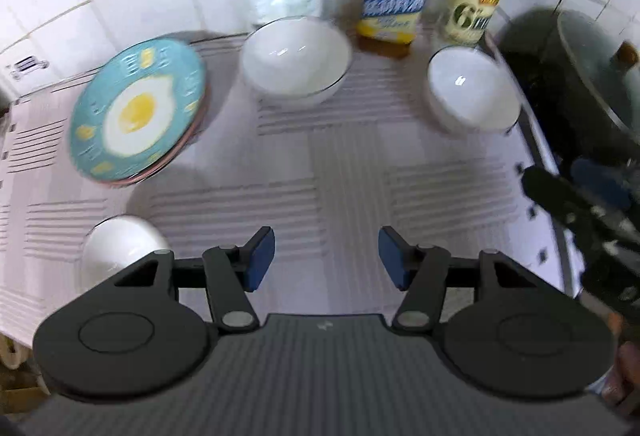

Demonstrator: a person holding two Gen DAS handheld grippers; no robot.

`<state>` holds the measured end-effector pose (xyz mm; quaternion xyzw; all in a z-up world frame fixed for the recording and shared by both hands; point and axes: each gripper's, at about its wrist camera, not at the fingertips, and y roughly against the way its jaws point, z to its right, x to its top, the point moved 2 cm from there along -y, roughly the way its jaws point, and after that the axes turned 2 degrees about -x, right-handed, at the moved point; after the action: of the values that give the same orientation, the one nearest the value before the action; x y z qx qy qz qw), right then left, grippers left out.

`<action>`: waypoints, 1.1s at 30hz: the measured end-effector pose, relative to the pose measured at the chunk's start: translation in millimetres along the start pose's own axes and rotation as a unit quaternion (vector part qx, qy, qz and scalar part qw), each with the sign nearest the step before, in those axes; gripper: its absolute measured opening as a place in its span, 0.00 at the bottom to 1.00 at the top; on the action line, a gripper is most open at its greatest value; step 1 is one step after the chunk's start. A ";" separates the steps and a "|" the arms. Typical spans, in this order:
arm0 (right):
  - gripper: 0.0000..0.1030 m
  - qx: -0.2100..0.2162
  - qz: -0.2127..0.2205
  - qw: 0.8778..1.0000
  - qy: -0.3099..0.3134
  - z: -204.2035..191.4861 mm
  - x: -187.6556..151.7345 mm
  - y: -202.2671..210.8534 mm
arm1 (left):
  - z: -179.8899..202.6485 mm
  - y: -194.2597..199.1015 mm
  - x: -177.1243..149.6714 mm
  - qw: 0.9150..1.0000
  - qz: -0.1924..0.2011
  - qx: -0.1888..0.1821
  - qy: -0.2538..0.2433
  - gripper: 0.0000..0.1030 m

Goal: Organize plates and bowls
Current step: 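Move the left tool to the white bowl beside the bottles, then close the left tool on that white bowl's rim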

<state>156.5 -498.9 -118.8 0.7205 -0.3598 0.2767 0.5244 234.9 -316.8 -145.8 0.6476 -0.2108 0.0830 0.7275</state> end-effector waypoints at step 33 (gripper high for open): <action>0.55 -0.203 0.018 0.969 -0.137 72.1 -2.3 -121.8 | 56.4 -130.0 91.8 0.996 0.043 -0.074 0.023 0.55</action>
<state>255.2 -543.9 -209.8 0.6230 -0.4900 0.1057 0.6005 357.2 -405.1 -221.6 0.5802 -0.2271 0.1138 0.7738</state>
